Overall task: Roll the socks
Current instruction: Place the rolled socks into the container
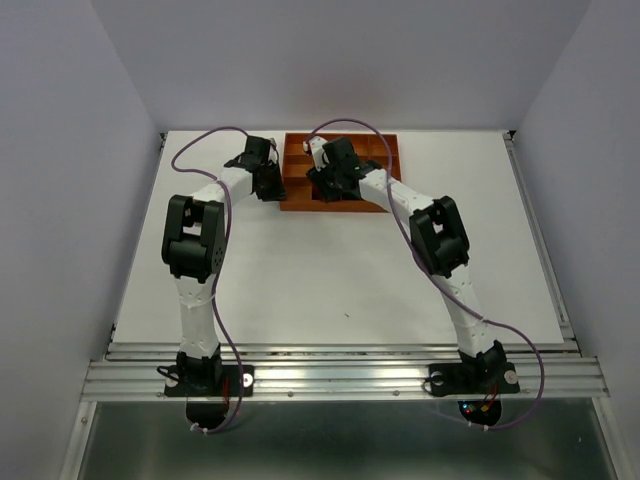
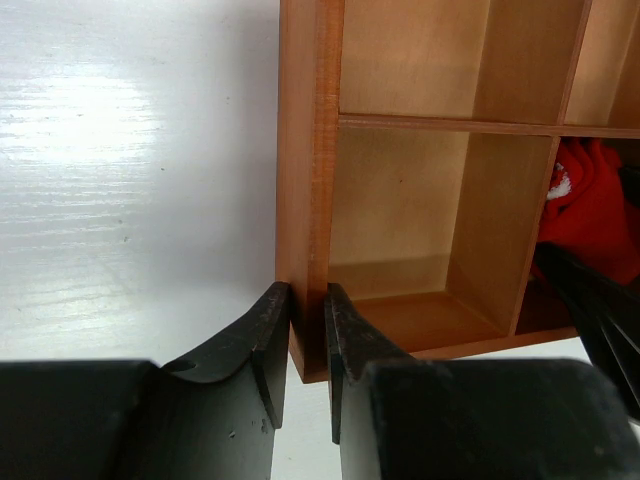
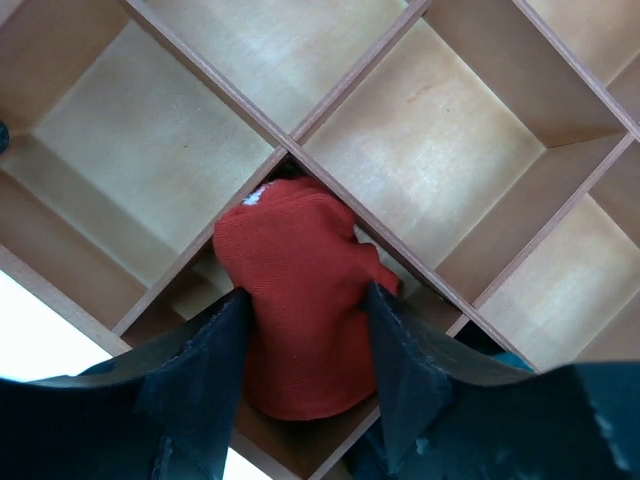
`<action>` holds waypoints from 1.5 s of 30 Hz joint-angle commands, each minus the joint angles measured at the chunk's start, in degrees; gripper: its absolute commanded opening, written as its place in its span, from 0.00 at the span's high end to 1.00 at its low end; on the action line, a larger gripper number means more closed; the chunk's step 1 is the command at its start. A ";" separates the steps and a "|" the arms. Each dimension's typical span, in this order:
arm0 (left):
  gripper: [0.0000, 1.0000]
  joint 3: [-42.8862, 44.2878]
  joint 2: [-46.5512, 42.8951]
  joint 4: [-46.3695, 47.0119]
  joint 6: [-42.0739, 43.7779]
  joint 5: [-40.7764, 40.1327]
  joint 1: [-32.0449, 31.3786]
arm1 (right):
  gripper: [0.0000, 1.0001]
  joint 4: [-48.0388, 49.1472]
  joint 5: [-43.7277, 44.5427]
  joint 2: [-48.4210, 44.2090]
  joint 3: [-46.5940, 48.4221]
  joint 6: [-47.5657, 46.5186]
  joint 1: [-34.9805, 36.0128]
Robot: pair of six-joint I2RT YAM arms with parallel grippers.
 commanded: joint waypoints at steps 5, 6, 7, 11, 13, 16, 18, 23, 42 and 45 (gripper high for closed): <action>1.00 0.52 -0.01 1.18 2.57 1.30 -0.02 | 0.30 -3.13 -0.44 -5.47 -2.02 2.08 0.80; 1.00 0.60 -0.01 1.27 2.74 1.29 -0.02 | 0.27 -2.78 -0.35 -6.34 -2.19 1.99 0.80; 1.00 0.69 -0.01 1.27 2.92 1.21 -0.11 | 0.26 -2.60 0.00 -6.88 -2.37 1.99 0.80; 1.00 1.04 -0.27 1.27 2.92 0.68 -0.02 | 0.18 -1.46 0.17 -10.56 -3.86 1.99 0.80; 0.98 1.13 -0.62 1.18 3.27 0.68 -0.11 | 0.00 -0.84 0.35 -13.28 -5.00 2.43 0.80; 0.93 1.57 -1.06 0.83 3.53 -0.02 -0.11 | 0.00 1.61 0.18 -17.93 -8.59 4.09 0.80; 0.86 2.36 -1.32 0.39 3.10 -1.33 -0.02 | 0.00 4.15 0.87 -20.58 -10.97 6.54 0.80; 0.32 3.33 -3.87 -0.57 2.39 -2.13 -0.02 | 0.00 10.57 7.71 -31.55 -23.43 12.53 0.80; 0.01 -27.14 -52.72 -4.70 -23.43 -26.65 -0.90 | 0.00 9.46 36.99 -78.32 -63.09 38.54 0.80; 0.01 -37.77 -63.34 -6.90 -27.22 -28.67 -0.90 | 0.00 2.08 39.81 -85.09 -67.05 43.20 0.80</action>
